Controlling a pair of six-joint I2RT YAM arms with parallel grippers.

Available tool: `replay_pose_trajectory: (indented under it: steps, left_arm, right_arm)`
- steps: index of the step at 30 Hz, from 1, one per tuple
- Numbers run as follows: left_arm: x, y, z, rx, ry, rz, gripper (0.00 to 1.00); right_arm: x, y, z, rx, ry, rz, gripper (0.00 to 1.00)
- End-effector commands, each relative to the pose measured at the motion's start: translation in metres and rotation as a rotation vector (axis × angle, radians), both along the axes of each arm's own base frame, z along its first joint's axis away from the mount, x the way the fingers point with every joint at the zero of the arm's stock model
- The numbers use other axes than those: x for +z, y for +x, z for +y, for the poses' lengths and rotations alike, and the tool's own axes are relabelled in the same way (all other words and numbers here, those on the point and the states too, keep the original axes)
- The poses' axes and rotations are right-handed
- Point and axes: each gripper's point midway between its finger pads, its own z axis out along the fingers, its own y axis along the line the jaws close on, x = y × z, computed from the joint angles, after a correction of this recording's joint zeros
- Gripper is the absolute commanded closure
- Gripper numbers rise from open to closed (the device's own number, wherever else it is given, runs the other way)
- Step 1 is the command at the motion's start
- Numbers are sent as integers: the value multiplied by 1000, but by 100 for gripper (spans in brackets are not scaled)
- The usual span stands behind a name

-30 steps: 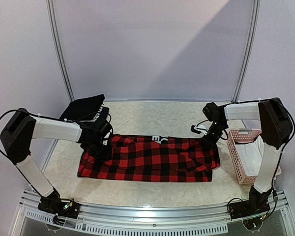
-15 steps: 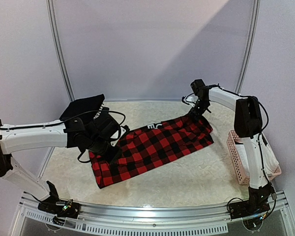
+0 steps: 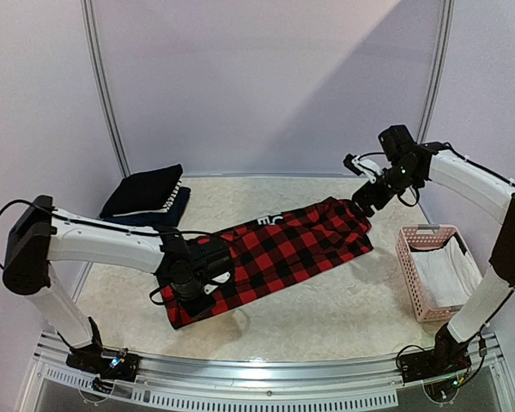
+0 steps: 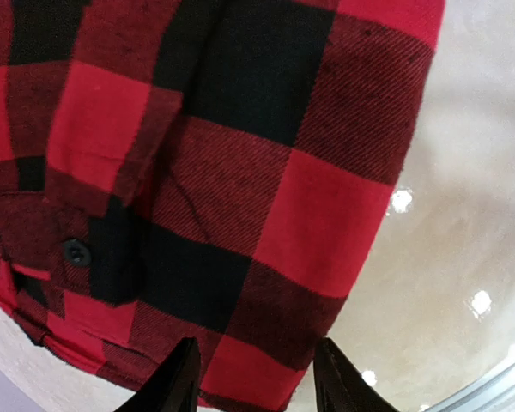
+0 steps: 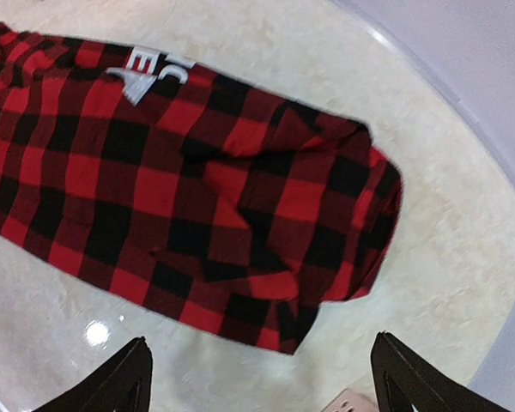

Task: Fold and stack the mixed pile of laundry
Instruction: Rotate the rectangle-folded shirt at the center of the board.

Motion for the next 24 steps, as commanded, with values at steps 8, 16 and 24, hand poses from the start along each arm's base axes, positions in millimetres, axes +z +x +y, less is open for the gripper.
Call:
replay_pose_trajectory:
  steps: [8, 16, 24]
  left_arm:
    - [-37, -15, -16, -68, 87, 146, 95]
    - [-28, -59, -99, -223, -71, 265, 100]
    - [4, -88, -206, -396, -239, 206, 87]
  right_arm:
    - [-61, -28, 9, -8, 68, 190, 1]
    - [-135, 9, -4, -56, -182, 268, 2]
    - [-204, 51, -4, -43, -332, 354, 26]
